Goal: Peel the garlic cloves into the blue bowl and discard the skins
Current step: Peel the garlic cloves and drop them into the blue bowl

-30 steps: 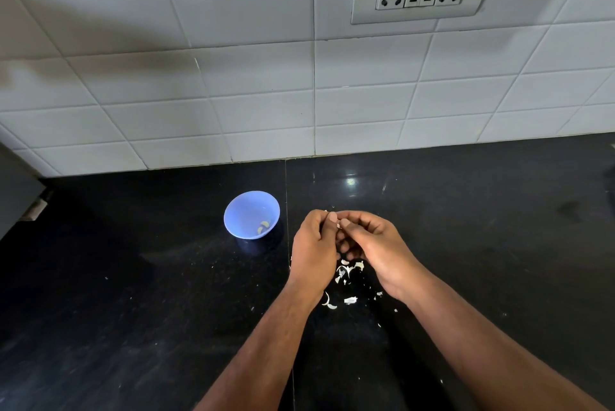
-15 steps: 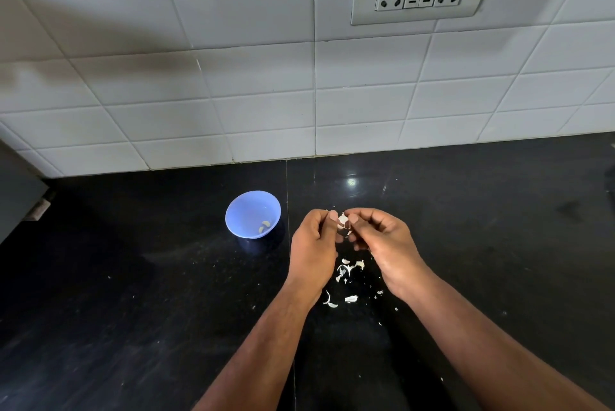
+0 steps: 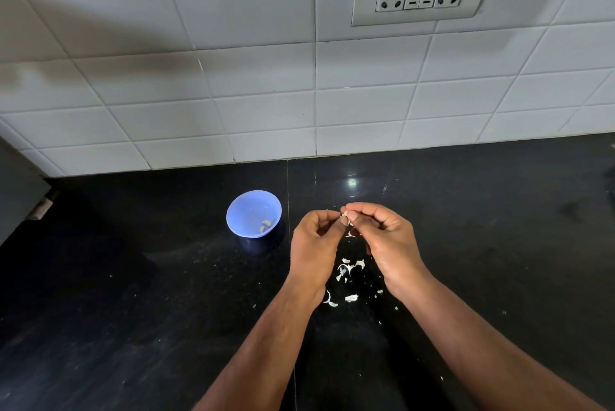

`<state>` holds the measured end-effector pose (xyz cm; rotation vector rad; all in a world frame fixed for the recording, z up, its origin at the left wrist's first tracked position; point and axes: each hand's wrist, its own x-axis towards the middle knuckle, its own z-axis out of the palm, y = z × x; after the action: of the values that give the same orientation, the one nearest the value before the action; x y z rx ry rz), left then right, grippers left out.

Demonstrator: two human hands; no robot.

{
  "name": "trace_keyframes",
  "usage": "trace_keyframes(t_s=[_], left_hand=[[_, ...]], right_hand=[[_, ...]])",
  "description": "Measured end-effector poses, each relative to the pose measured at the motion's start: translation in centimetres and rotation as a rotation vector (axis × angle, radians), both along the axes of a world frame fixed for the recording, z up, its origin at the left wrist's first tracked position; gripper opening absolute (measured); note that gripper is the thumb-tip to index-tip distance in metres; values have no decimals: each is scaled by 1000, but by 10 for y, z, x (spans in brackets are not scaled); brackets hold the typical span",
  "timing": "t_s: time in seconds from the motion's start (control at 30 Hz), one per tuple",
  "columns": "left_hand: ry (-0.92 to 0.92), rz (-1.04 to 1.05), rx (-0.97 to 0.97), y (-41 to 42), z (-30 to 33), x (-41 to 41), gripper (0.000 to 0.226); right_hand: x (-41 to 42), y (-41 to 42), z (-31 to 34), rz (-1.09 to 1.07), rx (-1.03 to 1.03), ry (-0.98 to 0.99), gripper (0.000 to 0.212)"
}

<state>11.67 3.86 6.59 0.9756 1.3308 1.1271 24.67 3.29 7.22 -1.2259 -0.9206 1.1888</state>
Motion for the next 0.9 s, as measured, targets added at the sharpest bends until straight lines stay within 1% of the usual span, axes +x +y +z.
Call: trace_keyframes(t_s=[0.2,0.3,0.37,0.47,0.57,0.63,0.7,0.73,0.9], left_hand=[[-3,17,13,-3,4,-1,4],[-9,3,34,-3,6,-1,8],[-25,-17,43,-4,8,-1,11],[-33,-26,35,-3,9,-2,6],[-34,-10,11,0,8,-4,15],[-47,6,1,0,9,-5,20],[-74,19,-4,1,10,-5,22],[-97,23,-8,1,10,-5,22],[-260,40,-26,1,13,-3,29]], right_hand=[[5,3,-1,46,62,-194,15],[7,5,2,52,80,-292,15],[6,5,4,53,76,-321,15],[5,5,3,51,91,-379,14],[5,3,-1,82,143,-475,14],[4,2,-3,111,142,-493,16],[2,4,-2,117,104,-467,16],[1,5,0,116,67,-425,15],[-9,6,10,91,-108,-74,15]])
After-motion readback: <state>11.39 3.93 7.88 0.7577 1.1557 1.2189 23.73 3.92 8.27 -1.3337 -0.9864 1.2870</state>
